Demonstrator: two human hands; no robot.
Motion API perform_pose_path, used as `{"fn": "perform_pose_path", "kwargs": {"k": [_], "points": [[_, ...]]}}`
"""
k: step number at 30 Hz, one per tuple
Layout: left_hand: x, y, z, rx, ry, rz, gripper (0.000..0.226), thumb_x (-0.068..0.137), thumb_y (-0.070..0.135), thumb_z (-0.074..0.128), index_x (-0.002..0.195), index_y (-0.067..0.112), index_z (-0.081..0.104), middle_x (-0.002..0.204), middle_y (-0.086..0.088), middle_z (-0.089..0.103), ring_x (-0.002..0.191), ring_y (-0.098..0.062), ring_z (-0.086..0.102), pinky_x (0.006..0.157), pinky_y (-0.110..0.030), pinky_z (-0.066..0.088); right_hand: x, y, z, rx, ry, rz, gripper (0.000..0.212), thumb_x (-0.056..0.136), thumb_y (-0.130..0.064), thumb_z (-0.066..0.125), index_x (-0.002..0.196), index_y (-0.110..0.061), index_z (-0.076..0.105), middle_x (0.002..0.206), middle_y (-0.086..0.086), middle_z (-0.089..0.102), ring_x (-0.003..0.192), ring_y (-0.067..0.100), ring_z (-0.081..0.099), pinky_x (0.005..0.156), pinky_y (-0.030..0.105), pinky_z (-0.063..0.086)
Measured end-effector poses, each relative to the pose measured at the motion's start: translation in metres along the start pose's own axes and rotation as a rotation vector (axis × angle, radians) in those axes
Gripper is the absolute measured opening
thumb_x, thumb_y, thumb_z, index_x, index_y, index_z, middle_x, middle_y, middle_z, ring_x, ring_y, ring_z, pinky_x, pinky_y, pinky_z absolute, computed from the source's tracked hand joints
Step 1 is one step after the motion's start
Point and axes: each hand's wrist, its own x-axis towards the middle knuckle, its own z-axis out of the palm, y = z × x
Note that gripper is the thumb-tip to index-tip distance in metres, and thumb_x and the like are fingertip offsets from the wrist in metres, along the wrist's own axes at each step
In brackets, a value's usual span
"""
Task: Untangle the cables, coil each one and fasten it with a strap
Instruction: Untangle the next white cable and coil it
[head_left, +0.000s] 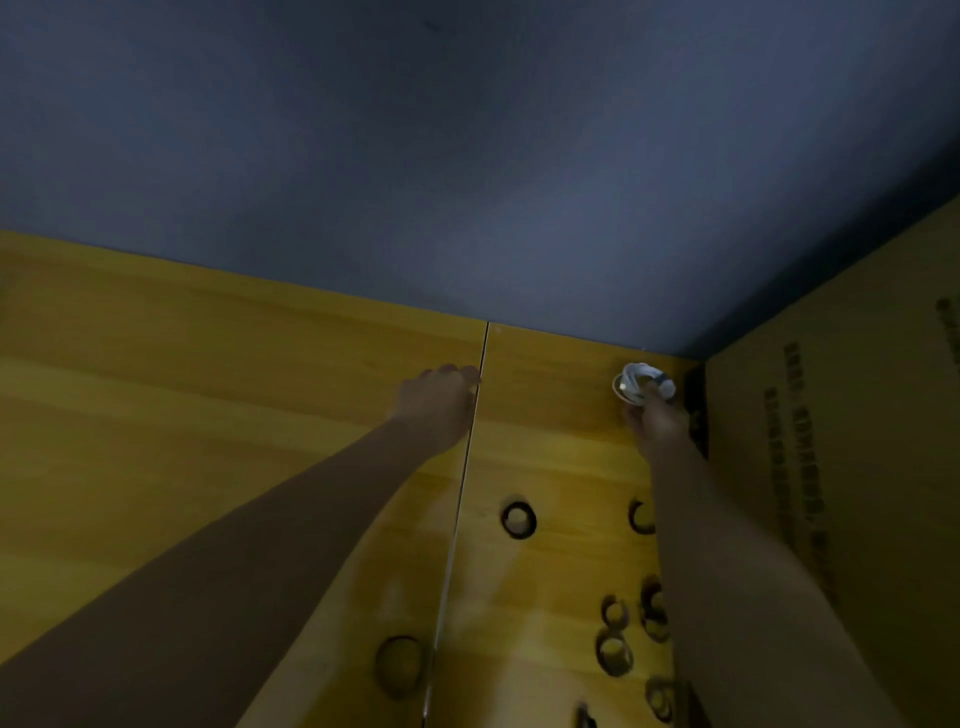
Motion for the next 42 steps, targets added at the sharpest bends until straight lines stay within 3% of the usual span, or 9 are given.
{"fn": "perform_pose_path", "kwargs": {"k": [5,8,11,18,25,29,34,38,42], "points": [[0.002,0.007,0.002,0.081,-0.002,0.016,0.037,0.102,0.011,0.035,0.136,0.015,0.046,0.128,-0.011,0.055,0.109,-0.033,0.057,0.080,-0.042,0.049,0.004,0.018,-0.002,-0.584,0.048,-0.073,0.032,0.095,-0.006,0.048,0.125,0.005,0.044,0.127,0.029,0.048,0.115,0.044,0.049,0.100,0.049,0.040],[-0.005,0.012,0.004,0.113,-0.034,0.001,0.037,0.101,0.010,0.035,0.136,0.015,0.046,0.127,-0.011,0.055,0.108,-0.033,0.057,0.080,-0.042,0.049,-0.012,0.028,-0.004,-0.852,0.116,-0.174,0.038,0.095,-0.009,0.045,0.131,0.002,0.040,0.135,0.025,0.042,0.114,0.041,0.046,0.100,0.046,0.040],[-0.019,0.010,-0.001,0.107,-0.046,-0.009,0.037,0.102,0.011,0.035,0.137,0.014,0.046,0.128,-0.013,0.055,0.107,-0.033,0.058,0.082,-0.043,0.051,-0.050,0.036,-0.001,-0.964,0.142,-0.424,0.041,0.094,-0.008,0.048,0.134,-0.003,0.043,0.136,0.023,0.039,0.119,0.042,0.043,0.093,0.047,0.042],[-0.072,-0.069,-0.027,0.046,0.006,-0.117,0.034,0.104,0.013,0.033,0.134,0.010,0.049,0.116,-0.015,0.060,0.095,-0.033,0.059,0.068,-0.037,0.043,-0.157,0.055,0.079,-1.581,-0.387,-1.007,0.031,0.101,-0.022,0.038,0.125,-0.013,0.055,0.126,0.008,0.053,0.121,0.028,0.044,0.096,0.040,0.041],[-0.181,-0.245,-0.070,0.062,0.027,-0.420,0.029,0.104,0.016,0.032,0.123,0.007,0.052,0.108,-0.014,0.059,0.090,-0.032,0.057,0.068,-0.038,0.042,-0.285,0.087,0.221,-1.680,-0.707,-1.215,0.033,0.102,-0.019,0.038,0.132,-0.014,0.052,0.130,0.007,0.051,0.124,0.028,0.041,0.098,0.040,0.041],[-0.248,-0.363,-0.101,0.150,0.045,-0.573,0.025,0.103,0.015,0.031,0.116,0.007,0.052,0.106,-0.013,0.058,0.093,-0.032,0.057,0.071,-0.040,0.045,-0.362,0.115,0.312,-1.723,-0.758,-1.302,0.032,0.101,-0.016,0.038,0.128,-0.013,0.054,0.126,0.008,0.051,0.120,0.028,0.043,0.095,0.040,0.042],[-0.303,-0.500,-0.137,0.053,0.086,-0.631,0.023,0.103,0.014,0.033,0.113,0.010,0.054,0.097,-0.011,0.058,0.076,-0.028,0.054,0.063,-0.040,0.047,-0.458,0.161,0.425,-1.694,-0.772,-1.251,0.027,0.102,-0.019,0.038,0.120,-0.011,0.058,0.123,0.009,0.052,0.117,0.029,0.045,0.093,0.042,0.045],[-0.334,-0.586,-0.168,-0.045,0.204,-0.624,0.023,0.103,0.018,0.035,0.107,0.011,0.056,0.082,-0.008,0.055,0.069,-0.027,0.052,0.060,-0.039,0.046,-0.528,0.195,0.512,-1.542,-0.799,-1.153,0.026,0.102,-0.023,0.040,0.110,-0.010,0.062,0.110,0.010,0.060,0.096,0.027,0.055,0.077,0.041,0.051],[-0.348,-0.658,-0.190,-0.152,0.238,-0.634,0.024,0.104,0.021,0.032,0.096,0.012,0.053,0.067,-0.005,0.047,0.053,-0.019,0.041,0.048,-0.030,0.033,-0.579,0.220,0.587,-1.411,-0.821,-1.071,0.026,0.101,-0.024,0.045,0.105,-0.007,0.064,0.095,0.012,0.064,0.073,0.026,0.058,0.059,0.036,0.048]]}}
